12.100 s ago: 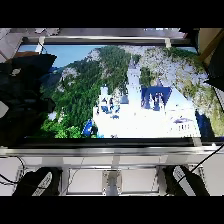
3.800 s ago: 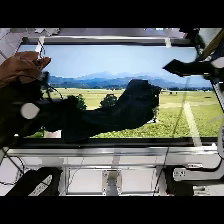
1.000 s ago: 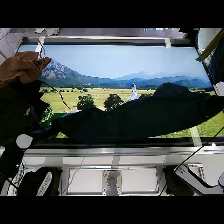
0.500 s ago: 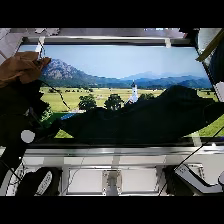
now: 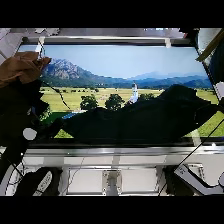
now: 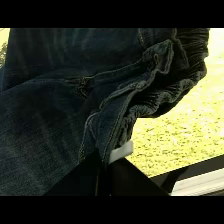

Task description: Fold the clothes and pants, and hang the long-sleeved shirts on hangers.

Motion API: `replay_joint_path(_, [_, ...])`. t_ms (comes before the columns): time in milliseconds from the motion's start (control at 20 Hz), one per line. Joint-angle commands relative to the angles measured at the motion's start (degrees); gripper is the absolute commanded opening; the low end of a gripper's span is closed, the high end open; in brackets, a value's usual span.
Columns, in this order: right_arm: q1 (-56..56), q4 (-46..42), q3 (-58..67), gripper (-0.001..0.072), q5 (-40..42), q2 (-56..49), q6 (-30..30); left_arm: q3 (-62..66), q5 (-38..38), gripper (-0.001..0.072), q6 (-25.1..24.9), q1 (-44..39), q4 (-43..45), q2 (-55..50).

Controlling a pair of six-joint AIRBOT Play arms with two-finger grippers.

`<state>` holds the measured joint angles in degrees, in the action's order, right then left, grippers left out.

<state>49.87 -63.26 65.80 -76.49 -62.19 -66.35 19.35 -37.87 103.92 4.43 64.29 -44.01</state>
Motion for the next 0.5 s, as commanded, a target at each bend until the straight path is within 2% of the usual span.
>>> replay_joint_path(0, [-0.33,0.04,-0.24,0.0025,-0.39,0.02,0.02,0.00,2.12,0.0382,-6.84,-1.16,-8.11,-5.16])
replay_joint_path(100, [-0.31,-0.07,-0.17,0.0025,-0.48,0.04,0.02,0.11,3.13,0.0050,-10.73,-1.57,-12.68,-7.02])
replay_joint_path(150, [-0.33,-0.17,-0.17,0.0025,-0.48,0.07,0.02,0.70,3.69,0.0021,-12.41,-1.49,-13.42,-6.93])
replay_joint_path(300, [-0.22,-0.24,0.02,0.0025,-0.46,0.07,1.44,7.13,3.85,0.0020,-13.81,-0.11,-13.29,-5.14])
replay_joint_path(450, [-0.22,-2.16,3.26,0.0025,-0.57,0.07,1.84,18.10,4.04,0.0020,-14.80,4.96,-10.82,-3.37])
